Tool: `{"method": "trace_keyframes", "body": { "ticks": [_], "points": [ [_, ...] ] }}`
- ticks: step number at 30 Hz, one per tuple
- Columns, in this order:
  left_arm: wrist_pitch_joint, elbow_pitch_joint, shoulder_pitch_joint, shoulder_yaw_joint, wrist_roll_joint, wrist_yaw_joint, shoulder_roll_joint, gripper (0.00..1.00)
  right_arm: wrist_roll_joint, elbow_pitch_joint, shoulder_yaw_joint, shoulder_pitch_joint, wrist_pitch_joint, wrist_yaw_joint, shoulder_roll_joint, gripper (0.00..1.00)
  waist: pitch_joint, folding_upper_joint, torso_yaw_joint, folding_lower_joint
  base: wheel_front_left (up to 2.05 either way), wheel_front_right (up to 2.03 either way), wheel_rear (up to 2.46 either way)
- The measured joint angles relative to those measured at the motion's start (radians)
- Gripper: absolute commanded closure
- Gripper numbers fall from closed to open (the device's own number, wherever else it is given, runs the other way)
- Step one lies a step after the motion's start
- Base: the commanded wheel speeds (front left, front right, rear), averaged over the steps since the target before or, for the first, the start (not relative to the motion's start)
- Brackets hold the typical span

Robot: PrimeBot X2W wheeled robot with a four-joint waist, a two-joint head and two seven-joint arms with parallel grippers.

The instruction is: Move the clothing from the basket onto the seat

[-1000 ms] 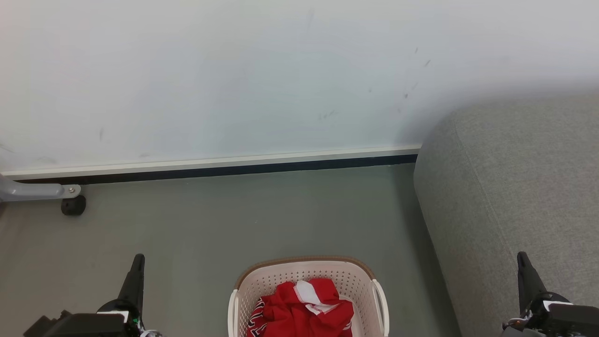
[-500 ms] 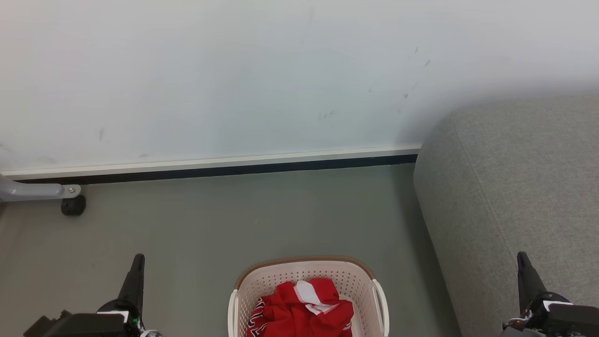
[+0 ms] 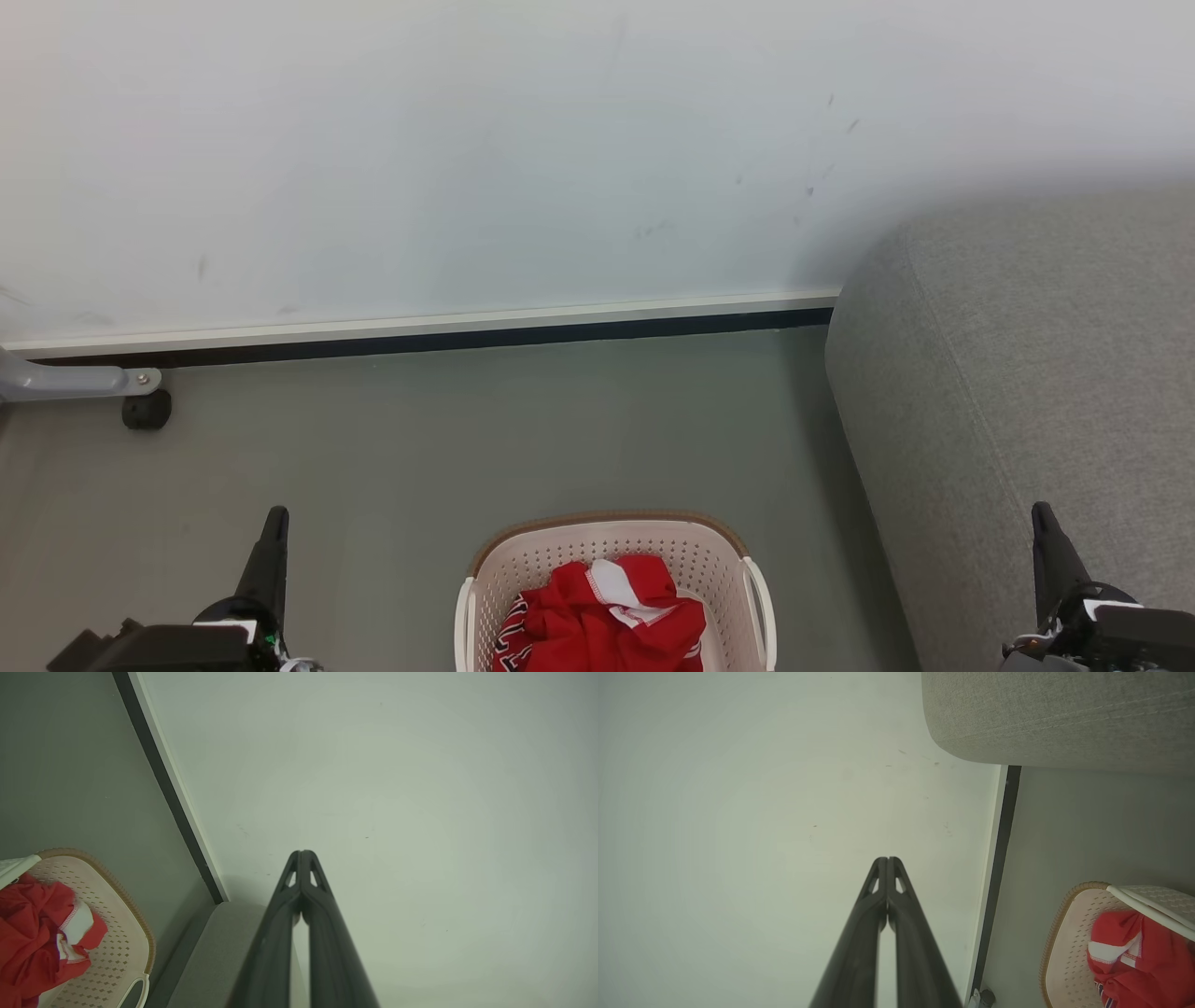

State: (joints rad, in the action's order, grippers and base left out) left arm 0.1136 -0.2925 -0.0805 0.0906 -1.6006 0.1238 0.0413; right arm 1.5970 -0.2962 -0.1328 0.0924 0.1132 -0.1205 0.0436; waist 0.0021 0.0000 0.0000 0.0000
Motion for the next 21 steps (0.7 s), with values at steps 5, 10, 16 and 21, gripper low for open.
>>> {"method": "trace_keyframes", "body": {
  "ticks": [5,10,16,21],
  "points": [
    [0.0,0.0,0.0,0.0,0.0,0.0,0.0,1.0,0.0,0.0,0.0,0.0,0.0,0.0,0.0,1.0,0.0,0.0,0.0,0.0,0.0,0.0,0.0],
    [0.0,0.0,0.0,0.0,0.0,0.0,0.0,1.0,0.0,0.0,0.0,0.0,0.0,0.0,0.0,1.0,0.0,0.0,0.0,0.0,0.0,0.0,0.0],
    [0.0,0.0,0.0,0.0,0.0,0.0,0.0,1.0,0.0,0.0,0.0,0.0,0.0,0.0,0.0,1.0,0.0,0.0,0.0,0.0,0.0,0.0,0.0],
    [0.0,0.0,0.0,0.0,0.0,0.0,0.0,1.0,0.0,0.0,0.0,0.0,0.0,0.0,0.0,1.0,0.0,0.0,0.0,0.0,0.0,0.0,0.0]
  ]
}}
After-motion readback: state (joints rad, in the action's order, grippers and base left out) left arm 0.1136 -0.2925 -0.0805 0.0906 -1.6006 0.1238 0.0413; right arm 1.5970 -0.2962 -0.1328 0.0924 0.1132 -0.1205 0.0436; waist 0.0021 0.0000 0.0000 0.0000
